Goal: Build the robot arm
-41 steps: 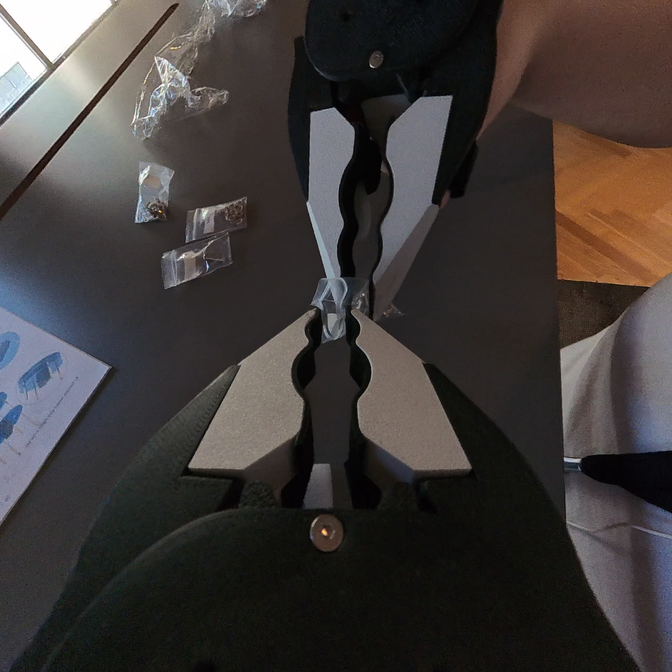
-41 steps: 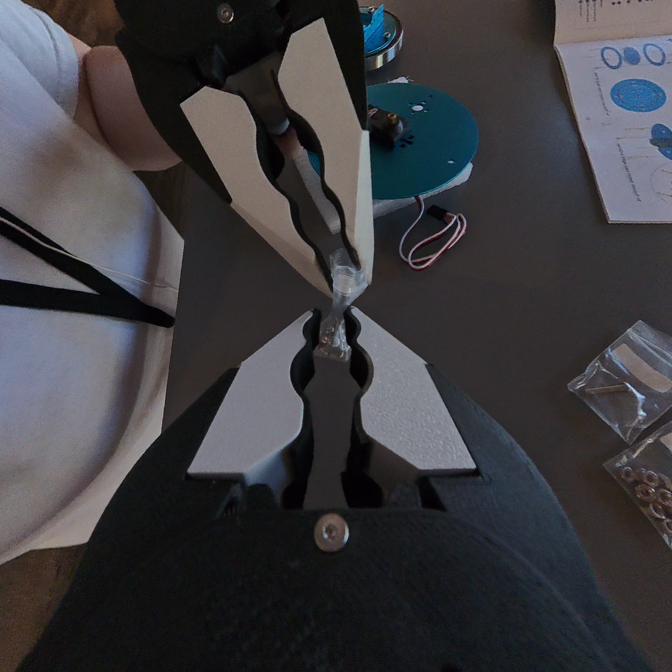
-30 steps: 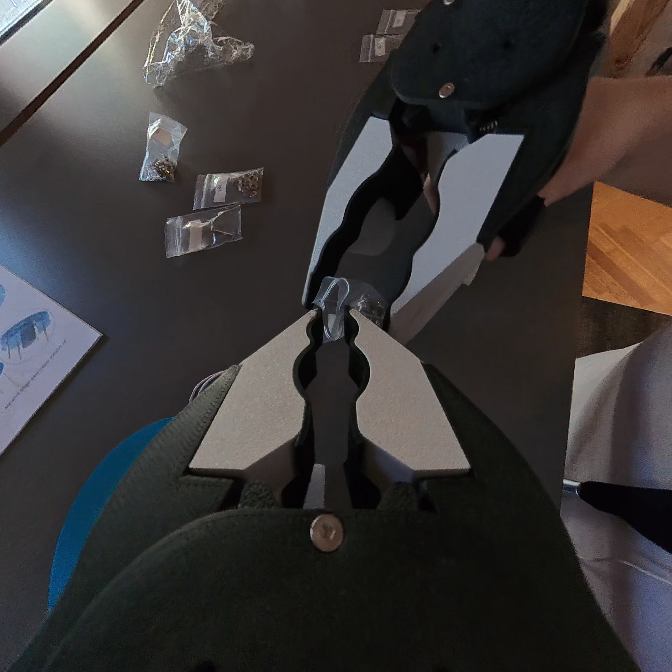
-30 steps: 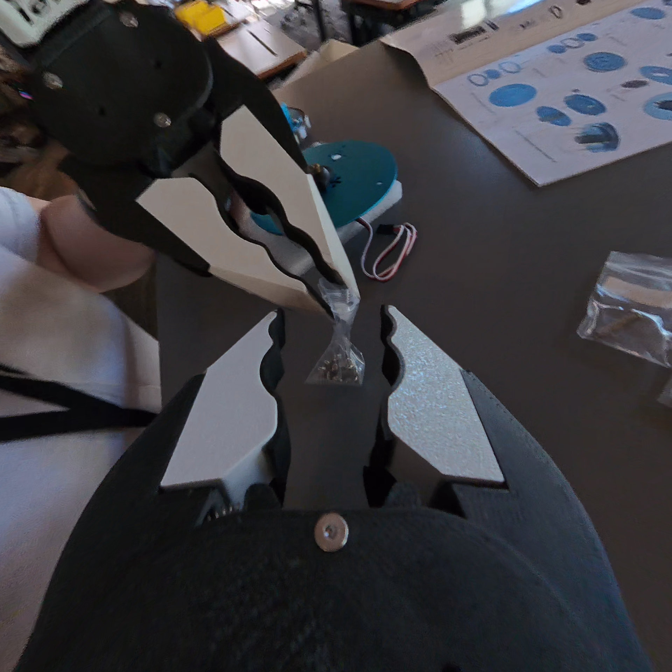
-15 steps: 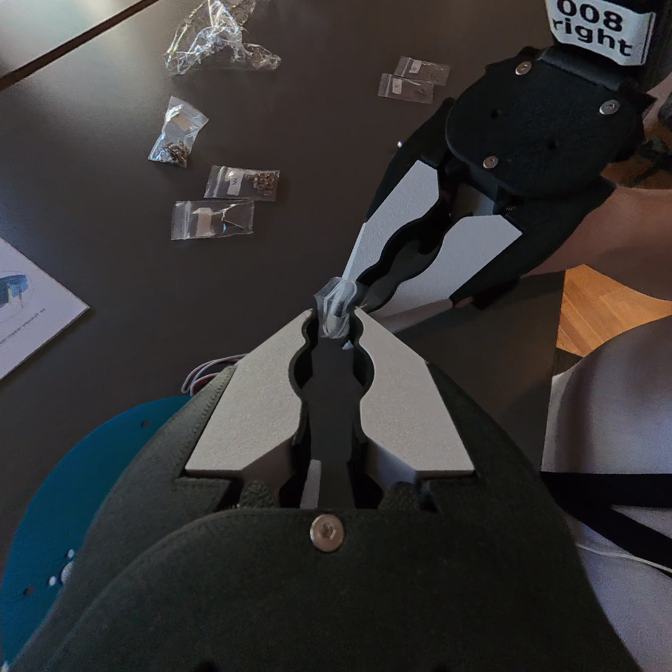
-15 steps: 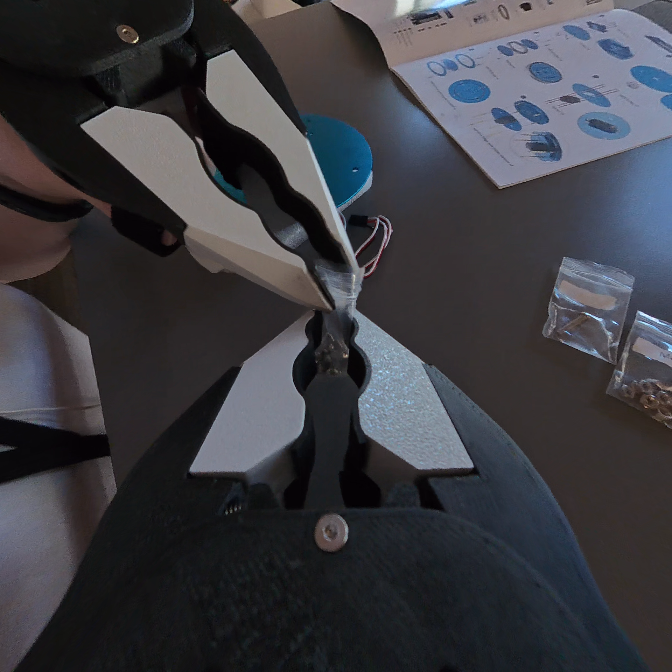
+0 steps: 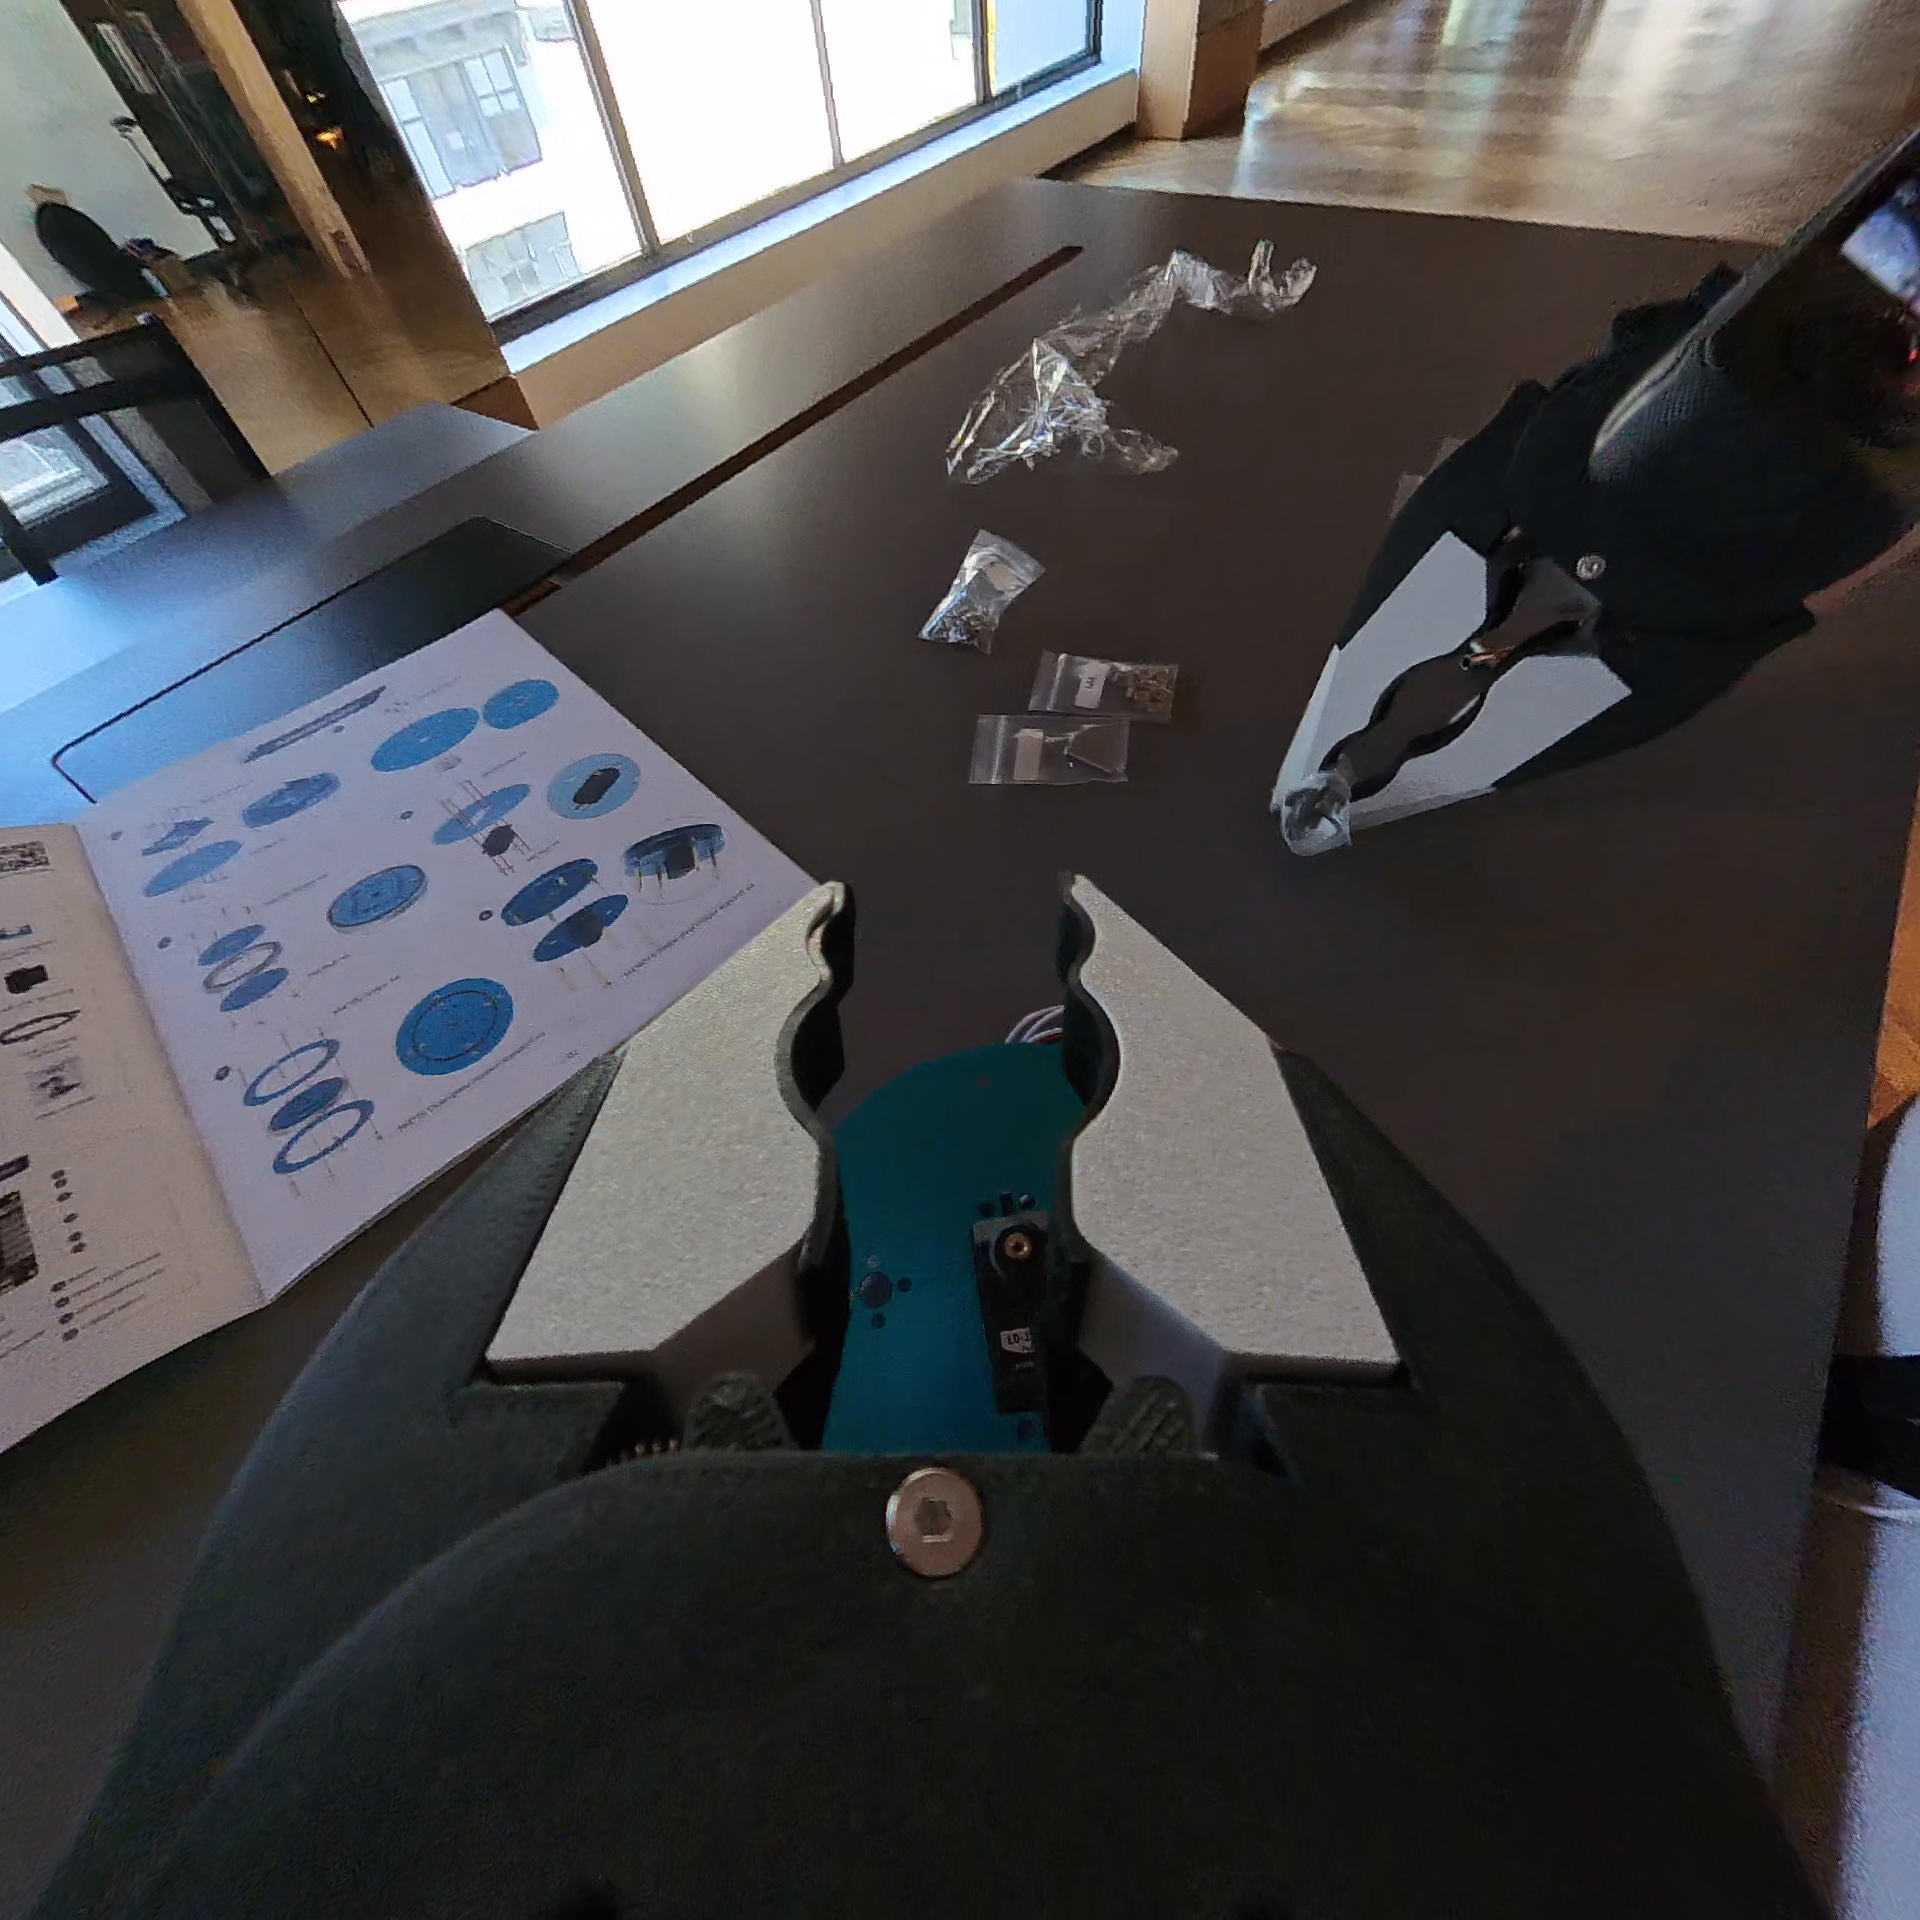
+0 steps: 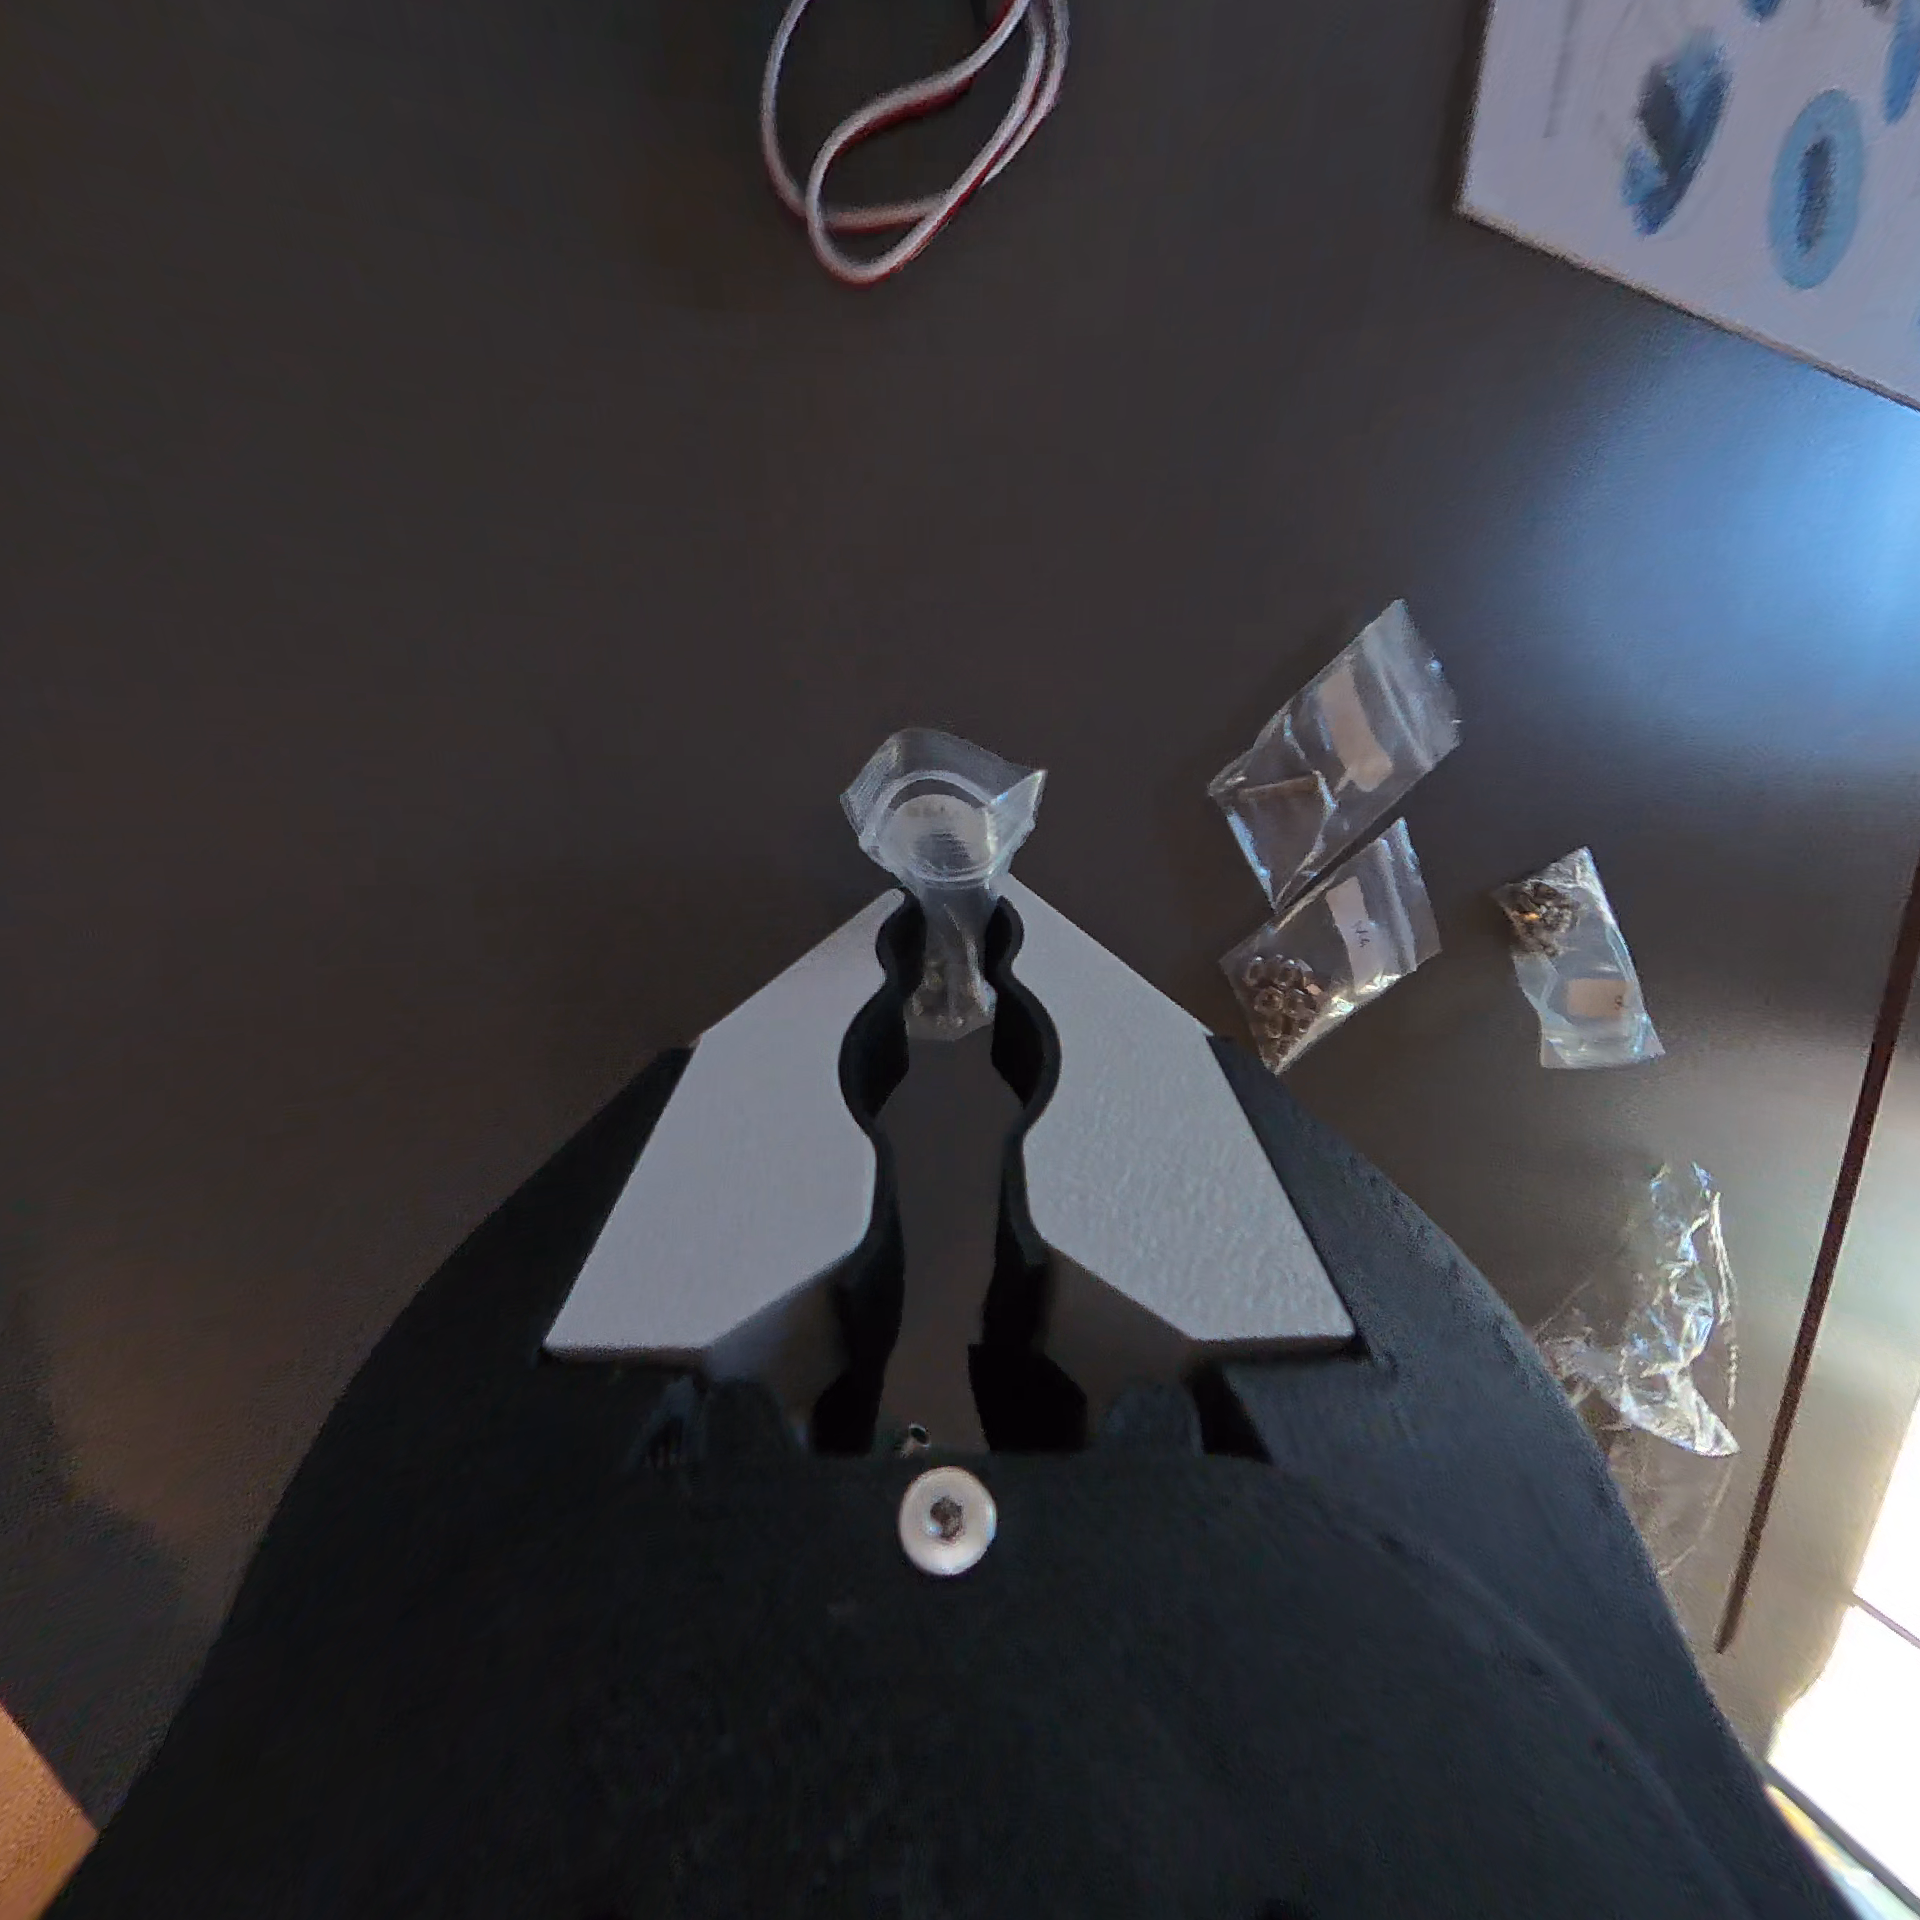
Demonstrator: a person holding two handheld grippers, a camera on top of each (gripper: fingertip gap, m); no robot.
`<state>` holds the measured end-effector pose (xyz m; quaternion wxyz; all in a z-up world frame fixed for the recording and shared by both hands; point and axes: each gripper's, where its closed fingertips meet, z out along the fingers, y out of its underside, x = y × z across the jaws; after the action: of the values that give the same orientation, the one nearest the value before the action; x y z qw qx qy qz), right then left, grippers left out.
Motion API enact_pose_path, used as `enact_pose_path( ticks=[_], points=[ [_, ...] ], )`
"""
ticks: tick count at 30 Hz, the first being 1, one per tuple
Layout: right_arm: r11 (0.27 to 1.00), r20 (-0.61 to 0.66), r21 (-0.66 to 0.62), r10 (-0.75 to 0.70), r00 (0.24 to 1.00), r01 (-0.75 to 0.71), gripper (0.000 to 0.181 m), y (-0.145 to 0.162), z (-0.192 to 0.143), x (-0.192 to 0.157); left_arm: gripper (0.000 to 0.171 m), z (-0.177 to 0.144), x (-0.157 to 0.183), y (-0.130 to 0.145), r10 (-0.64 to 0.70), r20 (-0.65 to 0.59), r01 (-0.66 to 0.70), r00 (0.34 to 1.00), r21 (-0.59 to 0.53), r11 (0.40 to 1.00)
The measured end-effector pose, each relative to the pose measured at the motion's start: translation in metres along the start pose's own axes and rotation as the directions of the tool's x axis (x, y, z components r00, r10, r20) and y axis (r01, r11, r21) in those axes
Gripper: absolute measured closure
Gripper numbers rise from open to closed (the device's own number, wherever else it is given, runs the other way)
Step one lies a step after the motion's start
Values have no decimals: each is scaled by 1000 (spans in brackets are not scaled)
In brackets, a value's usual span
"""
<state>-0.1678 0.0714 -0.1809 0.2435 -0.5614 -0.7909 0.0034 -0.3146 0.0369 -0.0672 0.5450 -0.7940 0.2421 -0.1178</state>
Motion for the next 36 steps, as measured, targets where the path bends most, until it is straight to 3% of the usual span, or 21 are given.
enact_pose_path(
  ticks=[14, 28, 36],
  points=[
    [983, 185, -43, -168, 968, 178, 172, 5, -1, -6, 131, -20, -33, 0, -92, 102, 79, 991, 119, 990],
    [929, 53, -17, -369, 928, 370, 173, 7, -1, 7, 131, -16, -35, 4, -130, 97, 119, 987, 114, 986],
    [853, -25, -136, -511, 859, 503, 172, 14, 2, 13, 129, -13, -37, 10, -139, 98, 130, 985, 90, 987]
  ],
)
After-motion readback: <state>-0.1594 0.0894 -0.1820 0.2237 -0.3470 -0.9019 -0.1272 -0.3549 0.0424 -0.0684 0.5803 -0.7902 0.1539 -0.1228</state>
